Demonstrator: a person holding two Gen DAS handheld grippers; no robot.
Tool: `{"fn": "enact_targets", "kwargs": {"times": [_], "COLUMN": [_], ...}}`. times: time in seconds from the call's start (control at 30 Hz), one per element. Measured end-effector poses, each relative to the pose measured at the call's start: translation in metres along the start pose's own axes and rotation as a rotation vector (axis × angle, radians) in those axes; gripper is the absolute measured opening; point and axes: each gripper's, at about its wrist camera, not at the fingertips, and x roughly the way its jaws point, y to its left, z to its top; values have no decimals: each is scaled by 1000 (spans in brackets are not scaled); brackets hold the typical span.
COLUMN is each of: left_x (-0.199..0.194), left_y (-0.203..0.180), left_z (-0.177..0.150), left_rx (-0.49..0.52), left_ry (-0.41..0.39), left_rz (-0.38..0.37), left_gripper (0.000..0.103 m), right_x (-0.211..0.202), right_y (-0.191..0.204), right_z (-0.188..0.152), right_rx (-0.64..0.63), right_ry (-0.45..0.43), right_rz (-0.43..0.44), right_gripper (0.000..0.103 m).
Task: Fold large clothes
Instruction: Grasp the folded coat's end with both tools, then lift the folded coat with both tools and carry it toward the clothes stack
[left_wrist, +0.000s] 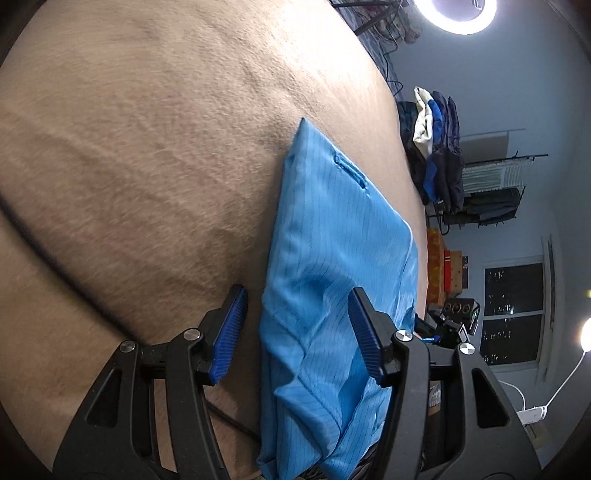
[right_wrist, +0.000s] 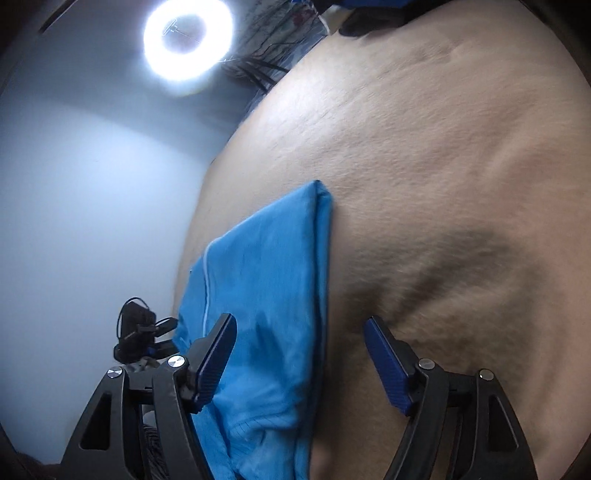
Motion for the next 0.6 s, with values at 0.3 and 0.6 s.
{"fn": "enact_targets", "kwargs": {"times": [0.3,0.6], "left_x": [27,23], "left_y": [-31,-67], "left_z": [3,-18], "left_rx": [98,266], "left_ry": [25,-45], "left_rz": [99,263], "left_gripper": [43,7], "right_x": [26,38], "right_y": [18,48], "right_z": [0,-10], "right_rx": [-37,-114], "right_ry": [68,79], "right_rz": [29,-83], "right_gripper": [51,9]}}
